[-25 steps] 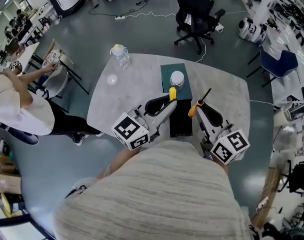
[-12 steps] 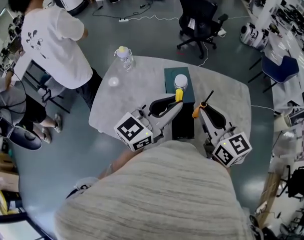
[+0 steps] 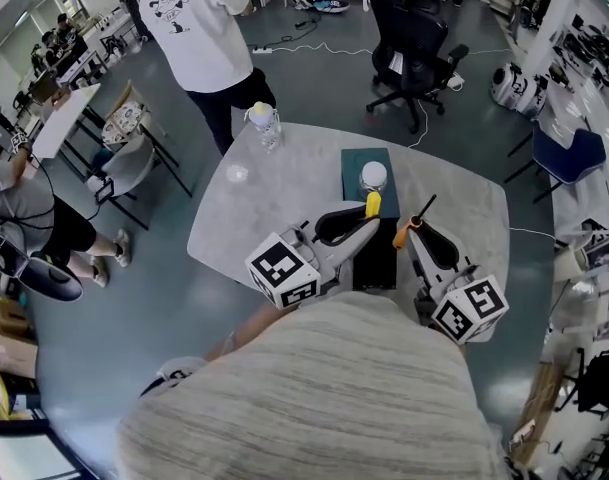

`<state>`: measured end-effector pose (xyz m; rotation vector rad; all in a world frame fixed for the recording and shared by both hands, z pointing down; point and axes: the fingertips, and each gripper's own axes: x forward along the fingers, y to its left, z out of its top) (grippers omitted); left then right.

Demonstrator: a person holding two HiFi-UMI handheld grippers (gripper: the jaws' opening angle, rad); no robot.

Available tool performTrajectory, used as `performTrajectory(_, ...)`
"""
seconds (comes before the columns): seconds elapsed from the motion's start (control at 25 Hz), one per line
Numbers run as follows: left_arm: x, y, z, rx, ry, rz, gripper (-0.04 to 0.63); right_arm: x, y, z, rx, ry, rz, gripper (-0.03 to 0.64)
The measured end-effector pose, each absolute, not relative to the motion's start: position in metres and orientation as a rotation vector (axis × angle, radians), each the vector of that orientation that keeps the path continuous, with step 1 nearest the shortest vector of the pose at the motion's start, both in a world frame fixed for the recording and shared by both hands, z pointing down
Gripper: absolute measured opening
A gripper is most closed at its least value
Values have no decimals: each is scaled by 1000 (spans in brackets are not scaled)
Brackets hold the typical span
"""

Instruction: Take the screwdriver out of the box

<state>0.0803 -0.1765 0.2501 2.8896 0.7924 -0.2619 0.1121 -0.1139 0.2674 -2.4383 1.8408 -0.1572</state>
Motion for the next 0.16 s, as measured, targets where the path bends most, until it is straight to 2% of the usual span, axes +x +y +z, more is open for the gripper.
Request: performTrajectory(0.16,80,-181,249,2883,784,-259,77,110,-120,266,-2435,1858,-162,67)
